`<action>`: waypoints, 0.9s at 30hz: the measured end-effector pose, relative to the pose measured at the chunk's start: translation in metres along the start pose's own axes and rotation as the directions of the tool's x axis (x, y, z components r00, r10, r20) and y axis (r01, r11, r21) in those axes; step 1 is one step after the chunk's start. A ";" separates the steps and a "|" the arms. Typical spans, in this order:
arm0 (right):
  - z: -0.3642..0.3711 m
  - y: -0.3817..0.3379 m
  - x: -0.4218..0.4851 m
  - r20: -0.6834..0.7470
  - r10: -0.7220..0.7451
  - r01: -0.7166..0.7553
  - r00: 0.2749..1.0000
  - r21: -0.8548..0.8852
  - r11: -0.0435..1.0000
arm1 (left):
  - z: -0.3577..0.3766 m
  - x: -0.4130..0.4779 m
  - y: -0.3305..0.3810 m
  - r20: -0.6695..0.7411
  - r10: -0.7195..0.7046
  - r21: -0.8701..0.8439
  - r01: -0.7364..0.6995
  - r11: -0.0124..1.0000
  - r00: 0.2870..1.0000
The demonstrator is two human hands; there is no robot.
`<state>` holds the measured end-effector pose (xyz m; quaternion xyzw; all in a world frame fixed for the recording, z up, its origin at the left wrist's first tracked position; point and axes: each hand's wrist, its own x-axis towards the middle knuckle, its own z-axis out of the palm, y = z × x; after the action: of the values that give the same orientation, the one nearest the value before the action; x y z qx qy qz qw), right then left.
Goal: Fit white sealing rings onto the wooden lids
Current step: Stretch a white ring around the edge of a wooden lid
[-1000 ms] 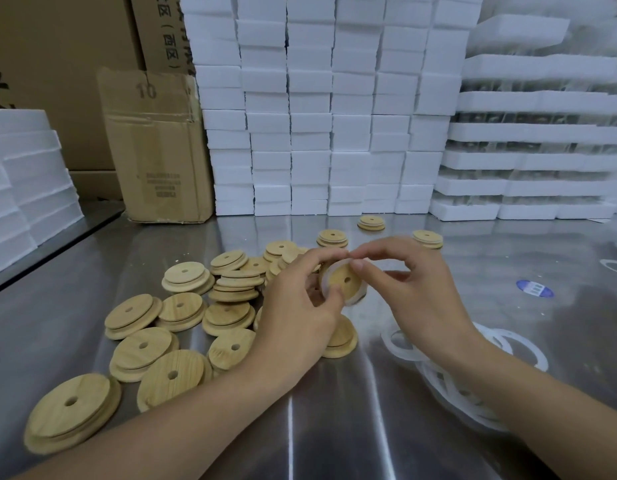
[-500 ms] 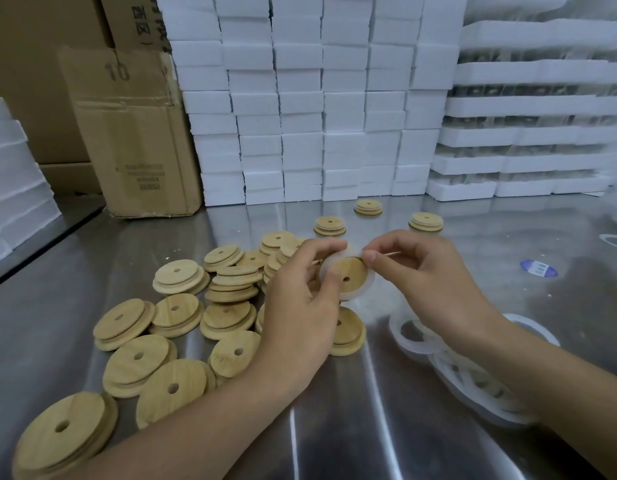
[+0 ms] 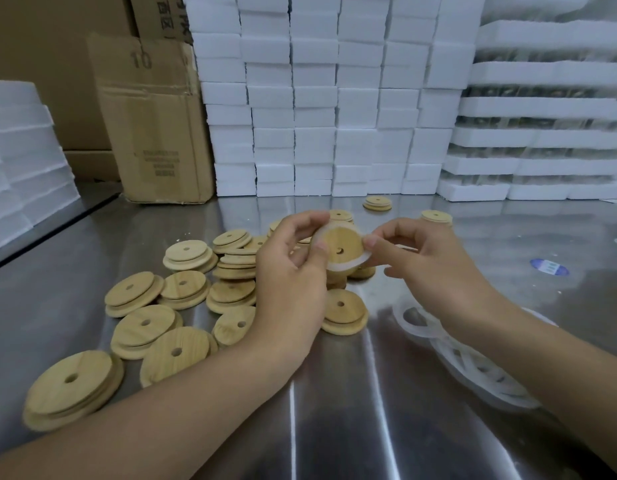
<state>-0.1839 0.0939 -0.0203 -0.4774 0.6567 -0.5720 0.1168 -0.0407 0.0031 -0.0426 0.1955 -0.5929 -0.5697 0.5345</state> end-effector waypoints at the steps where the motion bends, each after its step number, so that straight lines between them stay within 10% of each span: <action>1: 0.000 0.000 -0.001 0.001 0.009 -0.009 1.000 0.006 1.000 | 0.000 0.000 0.001 -0.002 -0.010 -0.002 0.010 1.000 1.000; 15: 0.004 -0.006 -0.007 0.010 -0.160 0.160 0.987 0.050 0.986 | 0.001 -0.004 -0.001 0.159 0.030 0.095 -0.045 0.994 0.987; 27: -0.003 0.001 0.004 -0.021 0.064 -0.062 0.998 0.101 0.993 | 0.002 0.000 -0.006 0.065 -0.001 0.029 -0.001 1.000 0.998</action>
<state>-0.1883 0.0927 -0.0191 -0.4428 0.6434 -0.6061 0.1505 -0.0451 0.0022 -0.0477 0.1846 -0.6184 -0.5669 0.5120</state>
